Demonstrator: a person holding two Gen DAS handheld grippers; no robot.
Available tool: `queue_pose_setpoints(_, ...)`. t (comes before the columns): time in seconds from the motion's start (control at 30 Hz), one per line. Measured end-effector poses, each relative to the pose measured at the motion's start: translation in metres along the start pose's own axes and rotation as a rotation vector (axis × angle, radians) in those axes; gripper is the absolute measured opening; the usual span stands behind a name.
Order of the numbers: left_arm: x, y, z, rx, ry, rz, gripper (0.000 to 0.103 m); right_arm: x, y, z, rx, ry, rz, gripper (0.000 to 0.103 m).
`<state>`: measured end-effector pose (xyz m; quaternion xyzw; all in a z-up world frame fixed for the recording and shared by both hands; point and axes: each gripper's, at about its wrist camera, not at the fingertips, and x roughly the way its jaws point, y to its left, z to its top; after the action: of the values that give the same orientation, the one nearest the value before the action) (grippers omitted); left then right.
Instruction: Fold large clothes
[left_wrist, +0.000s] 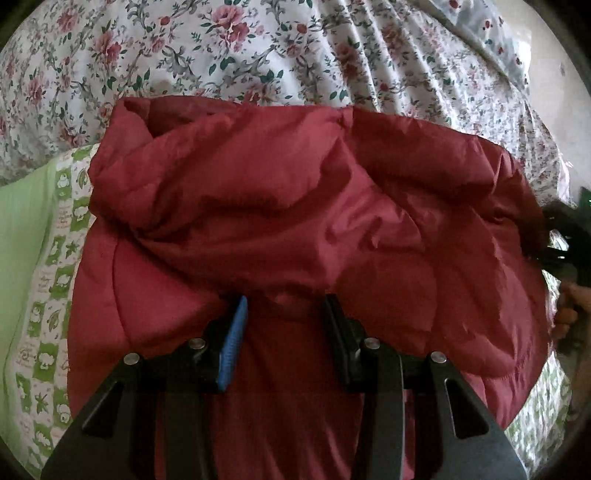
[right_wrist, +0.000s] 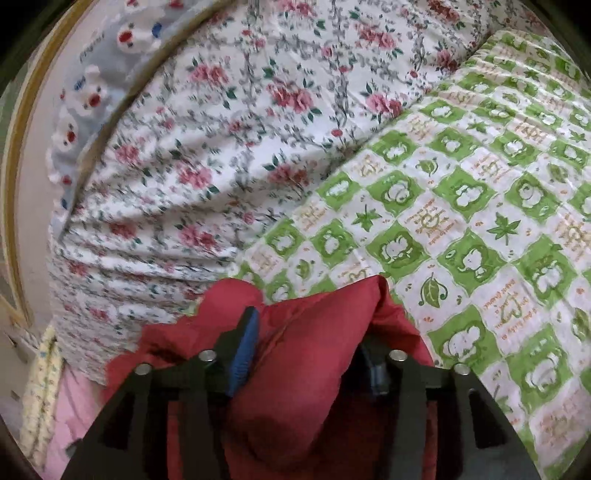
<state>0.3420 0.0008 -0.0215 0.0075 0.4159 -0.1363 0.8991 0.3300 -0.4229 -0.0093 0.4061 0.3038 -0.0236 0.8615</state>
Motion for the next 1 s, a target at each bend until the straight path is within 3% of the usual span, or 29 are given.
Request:
queue_pose_setpoints(0.03, 0.001, 0.0, 0.0, 0.0, 0.0, 0.003, 0.04, -0.014, 0.004, 0.0, -0.003, -0.03, 0.008, 0.06)
queue_pose_setpoints(0.1, 0.005, 0.0, 0.002, -0.004, 0.001, 0.01, 0.04, -0.039, 0.015, -0.003, -0.048, -0.089, 0.023, 0.076)
queue_pose_setpoints(0.17, 0.009, 0.002, 0.002, -0.019, 0.004, 0.011, 0.04, -0.053, 0.031, -0.011, -0.141, -0.103, 0.028, 0.077)
queue_pose_setpoints(0.33, 0.015, 0.005, 0.004, -0.049, 0.023, 0.014, 0.04, -0.031, 0.083, -0.062, -0.537, 0.091, -0.05, 0.077)
queue_pose_setpoints(0.43, 0.014, 0.005, 0.005, -0.049, 0.035, 0.017, 0.04, -0.004, 0.091, -0.082, -0.664, 0.177, -0.161, 0.076)
queue_pose_setpoints(0.53, 0.006, 0.006, 0.006, -0.047, 0.044, 0.017, 0.04, 0.016, 0.077, -0.081, -0.633, 0.242, -0.219, 0.076)
queue_pose_setpoints(0.7, -0.019, 0.013, 0.007, -0.057, -0.013, 0.034, 0.04, 0.031, 0.061, -0.072, -0.555, 0.275, -0.212, 0.076)
queue_pose_setpoints(0.77, -0.01, 0.023, 0.006, -0.073, 0.012, 0.067, 0.04, 0.036, 0.057, -0.071, -0.531, 0.28, -0.205, 0.076)
queue_pose_setpoints(0.9, 0.018, 0.044, 0.007, -0.139, 0.061, 0.037, 0.04, 0.04, 0.055, -0.073, -0.524, 0.273, -0.205, 0.077)
queue_pose_setpoints(1.0, 0.025, 0.044, 0.008, -0.129, 0.069, 0.069, 0.041, 0.043, 0.056, -0.074, -0.528, 0.275, -0.21, 0.077)
